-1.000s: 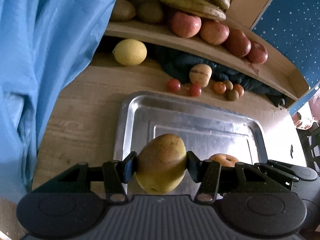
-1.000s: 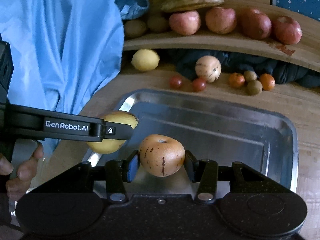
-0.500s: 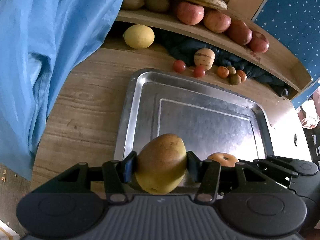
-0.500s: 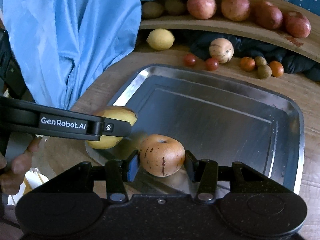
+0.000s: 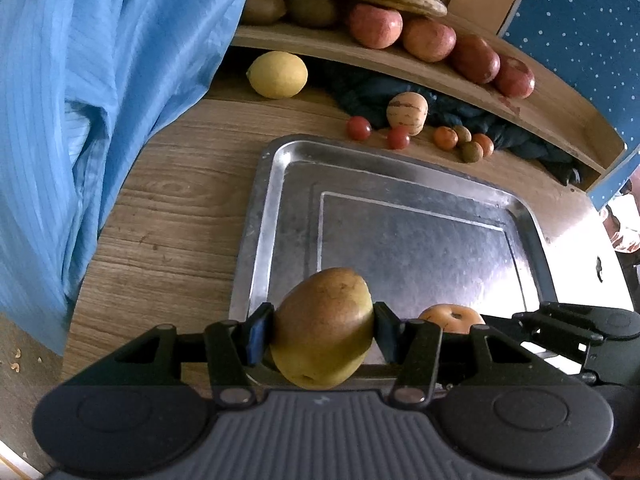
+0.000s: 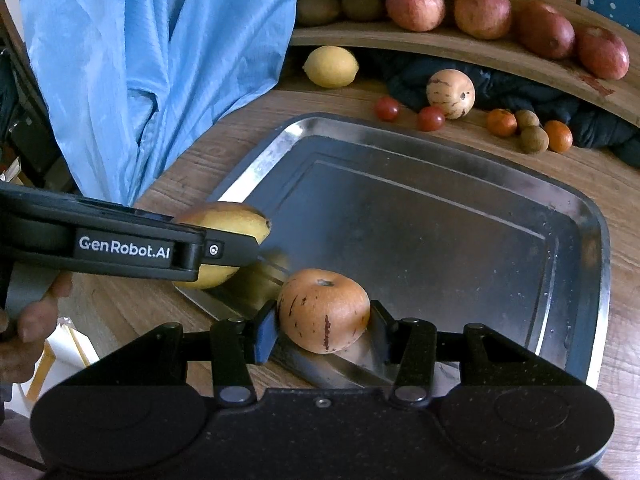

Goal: Organize fruits
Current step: 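Carry the pear with the left tool onto the tray and open while the right tool places the speckled fruit, then lift both open tools away from the fruit on the tray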

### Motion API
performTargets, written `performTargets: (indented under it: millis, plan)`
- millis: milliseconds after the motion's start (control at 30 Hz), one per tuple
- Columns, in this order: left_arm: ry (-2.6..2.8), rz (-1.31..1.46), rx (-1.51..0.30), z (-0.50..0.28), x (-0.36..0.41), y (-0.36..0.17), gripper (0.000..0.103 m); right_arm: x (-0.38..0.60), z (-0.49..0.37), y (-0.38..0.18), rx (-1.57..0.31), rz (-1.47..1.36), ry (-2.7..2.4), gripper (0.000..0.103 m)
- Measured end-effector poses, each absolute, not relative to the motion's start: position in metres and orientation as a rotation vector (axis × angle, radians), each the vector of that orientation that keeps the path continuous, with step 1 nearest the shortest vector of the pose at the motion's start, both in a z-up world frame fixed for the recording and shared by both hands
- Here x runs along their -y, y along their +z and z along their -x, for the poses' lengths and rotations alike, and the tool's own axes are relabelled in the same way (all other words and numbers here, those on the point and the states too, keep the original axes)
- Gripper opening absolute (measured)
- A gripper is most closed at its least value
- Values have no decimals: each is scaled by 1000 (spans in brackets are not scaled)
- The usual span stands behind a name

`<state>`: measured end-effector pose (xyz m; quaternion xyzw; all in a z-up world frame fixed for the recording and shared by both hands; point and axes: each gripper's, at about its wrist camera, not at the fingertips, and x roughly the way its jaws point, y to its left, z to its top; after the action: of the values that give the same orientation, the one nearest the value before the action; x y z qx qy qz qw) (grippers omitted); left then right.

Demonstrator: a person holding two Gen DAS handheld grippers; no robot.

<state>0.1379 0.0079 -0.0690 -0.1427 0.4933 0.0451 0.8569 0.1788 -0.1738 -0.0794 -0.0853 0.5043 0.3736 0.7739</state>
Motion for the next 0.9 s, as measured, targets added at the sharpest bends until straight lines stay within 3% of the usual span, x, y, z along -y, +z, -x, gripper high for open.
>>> performTargets:
  millis: [233, 400, 600, 767, 900]
  plan:
    - [97, 294, -1041, -135, -4, -68, 57, 178, -178, -79, -1081, 184, 822, 50]
    - [95, 293, -1037, -132, -4, -64, 64, 181, -178, -79, -1079, 178, 823, 55]
    - [81, 275, -1012, -125, -5, -54, 80, 185, -173, -69, -1050, 200, 852, 70]
    - [31, 228, -980, -114, -2, -41, 99, 197, -168, -58, -1020, 232, 872, 83]
    - [-6, 159, -956, -104, 5, -33, 103, 210, -166, -51, -1023, 248, 863, 92]
